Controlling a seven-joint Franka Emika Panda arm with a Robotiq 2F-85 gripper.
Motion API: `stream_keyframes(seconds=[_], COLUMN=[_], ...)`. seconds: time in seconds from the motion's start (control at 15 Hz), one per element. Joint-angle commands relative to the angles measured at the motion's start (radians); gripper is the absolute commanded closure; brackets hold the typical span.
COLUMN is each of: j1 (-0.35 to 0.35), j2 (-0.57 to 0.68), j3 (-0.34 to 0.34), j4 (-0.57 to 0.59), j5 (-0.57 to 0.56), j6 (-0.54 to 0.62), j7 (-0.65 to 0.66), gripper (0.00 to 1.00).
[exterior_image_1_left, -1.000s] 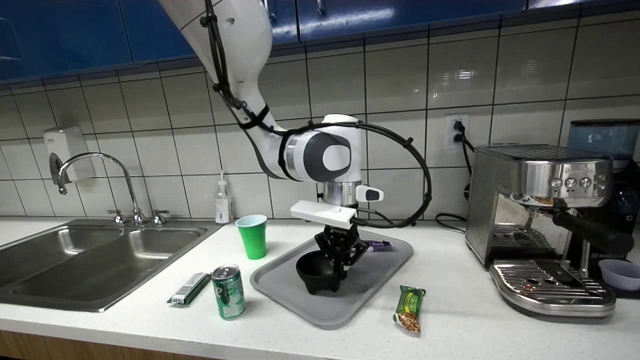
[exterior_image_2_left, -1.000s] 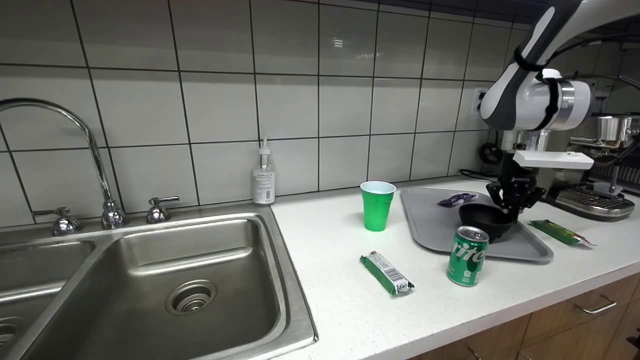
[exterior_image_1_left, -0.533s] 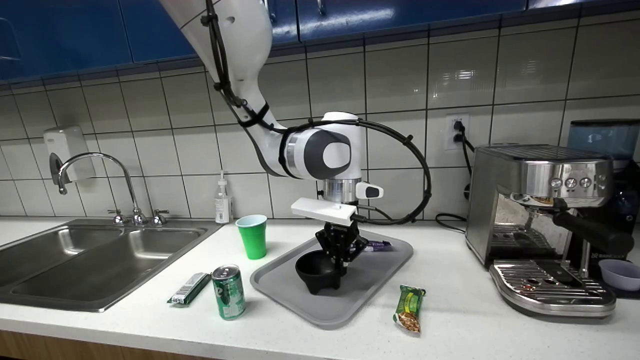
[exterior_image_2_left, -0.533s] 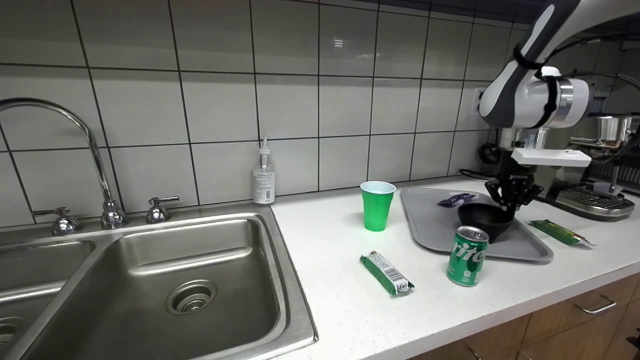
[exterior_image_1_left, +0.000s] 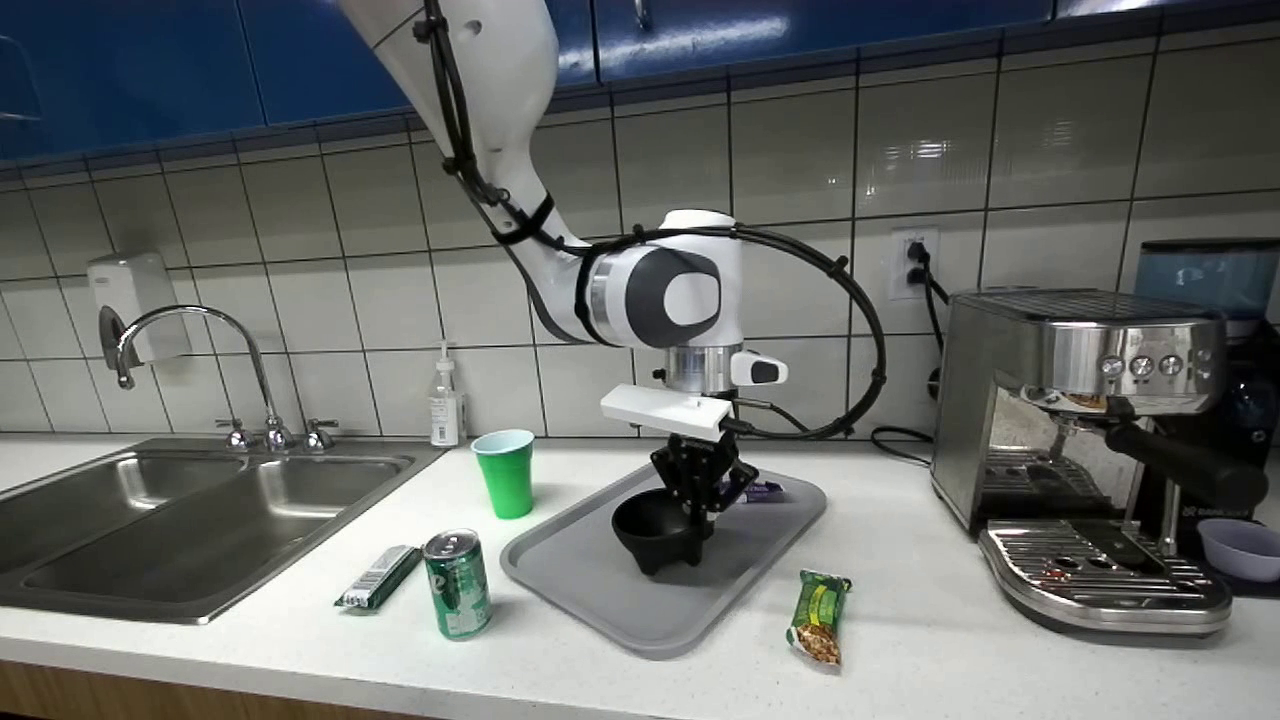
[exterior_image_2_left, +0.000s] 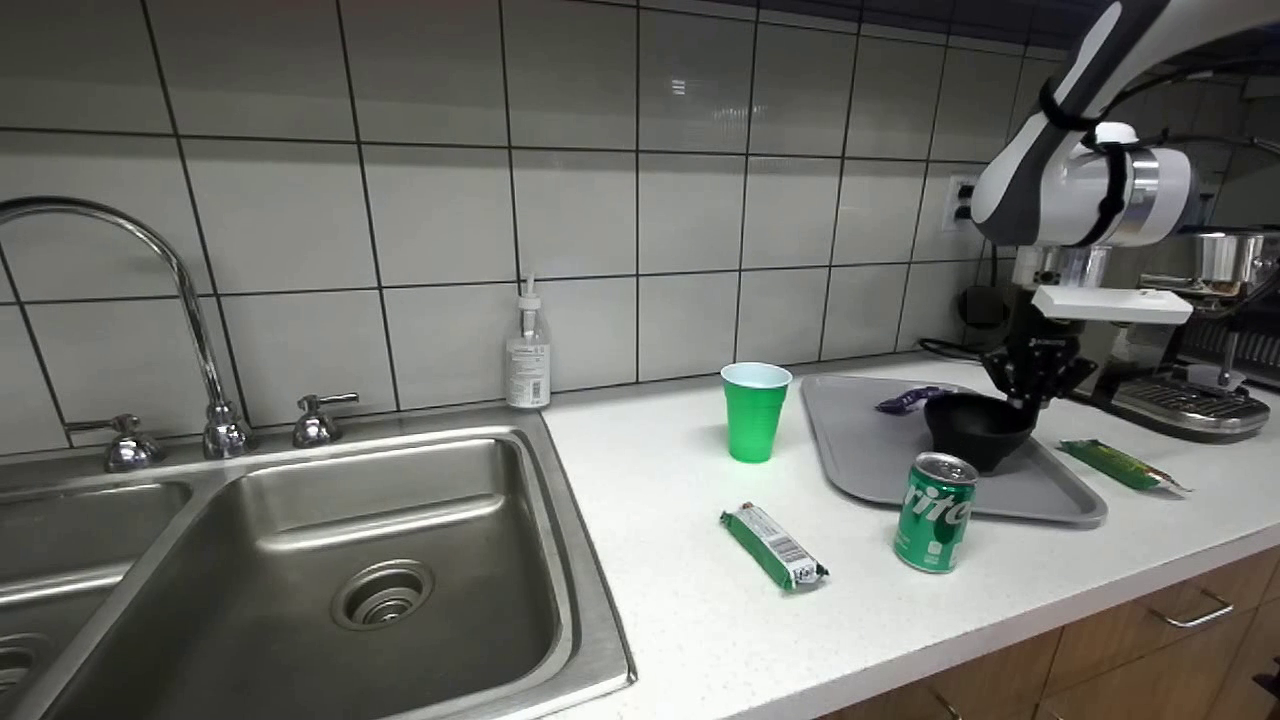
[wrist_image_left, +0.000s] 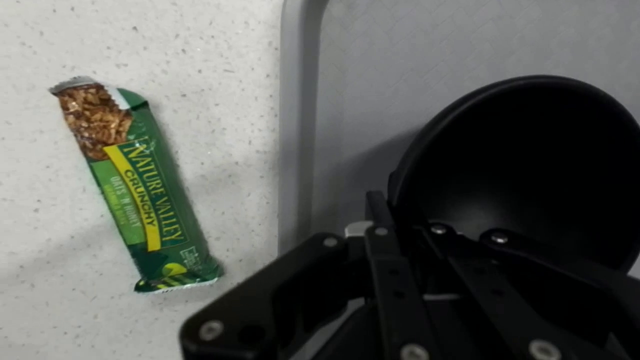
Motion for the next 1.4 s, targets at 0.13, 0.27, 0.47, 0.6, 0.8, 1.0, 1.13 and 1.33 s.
stream_keyframes(seconds=[0.13, 0.27, 0.47, 0.6, 0.8, 1.0, 1.13, 1.33], j1=[-0.064, -0.081, -0.104, -0.117, -0.137, -0.159, -0.170, -0.182], j2=[-0.001, 0.007, 0.024, 0.041, 0.082, 0.135, 0.175, 0.234], j3=[-0.005, -0.016, -0.036, -0.050, -0.067, -0.077, -0.084, -0.095], j4=[0.089, 0.120, 0.168, 0.201, 0.259, 0.326, 0.370, 0.431], j5=[0.037, 0.049, 0.061, 0.067, 0.076, 0.087, 0.092, 0.092], j6=[-0.027, -0.027, -0.025, -0.020, -0.023, -0.032, -0.035, -0.038], j7=[0.059, 0.083, 0.129, 0.165, 0.218, 0.273, 0.311, 0.372], gripper=[0.98, 0.98, 0.98, 0.98, 0.98, 0.98, 0.98, 0.98])
